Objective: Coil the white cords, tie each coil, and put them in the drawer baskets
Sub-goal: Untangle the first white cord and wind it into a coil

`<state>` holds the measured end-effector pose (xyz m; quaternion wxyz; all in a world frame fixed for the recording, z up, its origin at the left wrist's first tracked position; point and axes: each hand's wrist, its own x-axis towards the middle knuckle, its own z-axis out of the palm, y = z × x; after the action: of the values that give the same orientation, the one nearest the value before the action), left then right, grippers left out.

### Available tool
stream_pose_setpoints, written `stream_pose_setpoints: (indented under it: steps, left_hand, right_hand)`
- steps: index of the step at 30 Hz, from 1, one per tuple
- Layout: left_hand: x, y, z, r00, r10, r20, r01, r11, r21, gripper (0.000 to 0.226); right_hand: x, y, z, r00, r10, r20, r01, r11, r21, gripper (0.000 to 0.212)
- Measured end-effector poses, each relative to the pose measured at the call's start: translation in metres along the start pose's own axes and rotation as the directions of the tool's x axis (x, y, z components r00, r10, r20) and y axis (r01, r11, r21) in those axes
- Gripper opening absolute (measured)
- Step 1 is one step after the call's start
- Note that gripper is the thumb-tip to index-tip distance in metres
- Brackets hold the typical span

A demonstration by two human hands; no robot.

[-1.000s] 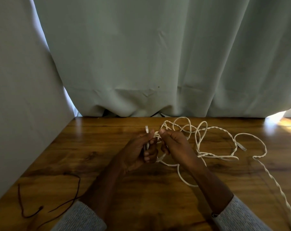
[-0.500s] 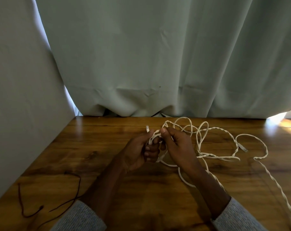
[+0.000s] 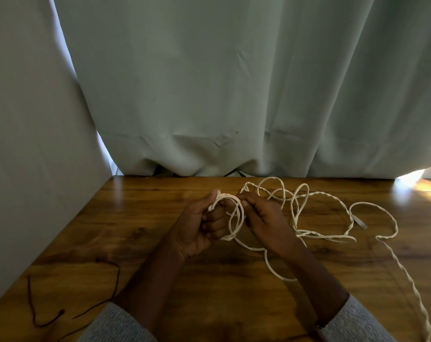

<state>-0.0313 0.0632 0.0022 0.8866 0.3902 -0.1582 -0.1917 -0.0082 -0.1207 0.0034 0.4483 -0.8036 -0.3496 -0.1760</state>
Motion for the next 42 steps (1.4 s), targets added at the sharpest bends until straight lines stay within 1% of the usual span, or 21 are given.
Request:
stream_pose_setpoints:
  steps: [2, 4, 6, 8, 11, 13, 15, 18, 22, 24, 27, 29, 30, 31, 33, 34, 35, 37, 39, 42]
  left_hand:
    - [0.0, 0.003, 0.001, 0.997, 0.044, -0.057, -0.046, 0.998, -0.044, 0.047]
    - [0.0, 0.005, 0.001, 0.994, 0.067, -0.089, -0.074, 0.994, -0.081, 0.047]
    - [0.0, 0.006, 0.001, 0.992, 0.076, -0.103, -0.087, 0.991, -0.101, 0.048]
    - [0.0, 0.007, 0.002, 0.987, 0.103, -0.123, -0.116, 0.988, -0.106, 0.047]
    - [0.002, 0.011, 0.001, 0.971, 0.179, -0.158, -0.2, 0.97, -0.136, 0.047]
    - [0.002, 0.015, -0.001, 0.956, 0.231, -0.179, -0.261, 0.95, -0.172, 0.047]
    - [0.003, 0.017, -0.001, 0.939, 0.271, -0.212, -0.312, 0.932, -0.188, 0.046]
    - [0.008, 0.015, -0.001, 0.901, 0.323, -0.288, -0.373, 0.918, -0.135, 0.043]
    - [0.014, 0.009, -0.001, 0.83, 0.394, -0.394, -0.444, 0.895, -0.04, 0.043]
    - [0.015, 0.005, 0.001, 0.789, 0.425, -0.444, -0.46, 0.887, 0.032, 0.041]
    - [0.018, 0.0, 0.007, 0.734, 0.474, -0.486, -0.404, 0.88, 0.248, 0.031]
    - [0.02, -0.005, 0.008, 0.713, 0.534, -0.454, -0.36, 0.835, 0.416, 0.02]
    - [0.02, -0.007, 0.008, 0.712, 0.564, -0.419, -0.328, 0.794, 0.511, 0.02]
    - [0.02, -0.01, 0.007, 0.717, 0.59, -0.371, -0.282, 0.732, 0.62, 0.022]
    - [0.018, -0.016, 0.005, 0.748, 0.613, -0.255, -0.186, 0.562, 0.806, 0.03]
    - [0.018, -0.02, 0.004, 0.766, 0.608, -0.208, -0.153, 0.487, 0.86, 0.032]
    - [0.018, -0.023, 0.003, 0.781, 0.599, -0.177, -0.133, 0.436, 0.89, 0.033]
    - [0.018, -0.028, 0.003, 0.801, 0.582, -0.14, -0.125, 0.392, 0.912, 0.036]
    - [0.019, -0.028, 0.002, 0.82, 0.553, -0.149, -0.108, 0.405, 0.908, 0.038]
    - [0.018, -0.023, -0.006, 0.858, 0.479, -0.185, -0.045, 0.429, 0.902, 0.04]
  right_hand:
    - [-0.001, -0.001, 0.001, 0.997, -0.071, 0.024, 0.073, 0.993, -0.092, 0.027]
    - [-0.001, -0.004, 0.001, 0.996, -0.081, 0.044, 0.086, 0.987, -0.136, 0.029]
    - [-0.001, -0.006, 0.001, 0.996, -0.065, 0.053, 0.075, 0.973, -0.216, 0.036]
    - [-0.003, -0.005, 0.0, 0.996, -0.019, 0.083, 0.046, 0.938, -0.343, 0.041]
    - [-0.007, -0.001, -0.001, 0.981, 0.08, 0.178, 0.031, 0.836, -0.548, 0.037]
    - [-0.008, -0.006, -0.002, 0.953, 0.156, 0.259, 0.035, 0.794, -0.607, 0.035]
    - [-0.007, -0.015, 0.0, 0.923, 0.201, 0.329, 0.07, 0.752, -0.656, 0.038]
    - [-0.008, -0.022, 0.008, 0.91, 0.209, 0.357, 0.122, 0.689, -0.714, 0.044]
    - [-0.01, -0.018, 0.015, 0.886, 0.253, 0.389, 0.092, 0.726, -0.682, 0.051]
    - [-0.011, -0.017, 0.017, 0.87, 0.259, 0.419, 0.109, 0.728, -0.677, 0.051]
    - [-0.012, -0.018, 0.019, 0.861, 0.239, 0.449, 0.136, 0.742, -0.656, 0.047]
    - [-0.011, -0.02, 0.018, 0.859, 0.223, 0.461, 0.15, 0.751, -0.643, 0.048]
    - [-0.011, -0.02, 0.018, 0.862, 0.21, 0.461, 0.15, 0.763, -0.629, 0.047]
    - [-0.011, -0.019, 0.018, 0.87, 0.194, 0.452, 0.144, 0.779, -0.611, 0.044]
    - [-0.01, -0.017, 0.017, 0.9, 0.155, 0.407, 0.11, 0.824, -0.557, 0.037]
    - [-0.011, -0.016, 0.017, 0.913, 0.133, 0.385, 0.092, 0.853, -0.514, 0.035]
    - [-0.011, -0.015, 0.017, 0.92, 0.113, 0.375, 0.079, 0.884, -0.462, 0.034]
    - [-0.01, -0.017, 0.015, 0.914, 0.084, 0.397, 0.074, 0.927, -0.368, 0.031]
    - [-0.009, -0.018, 0.013, 0.897, 0.072, 0.437, 0.072, 0.95, -0.304, 0.029]
    - [-0.01, -0.018, 0.006, 0.893, 0.059, 0.445, 0.032, 0.98, -0.194, 0.03]
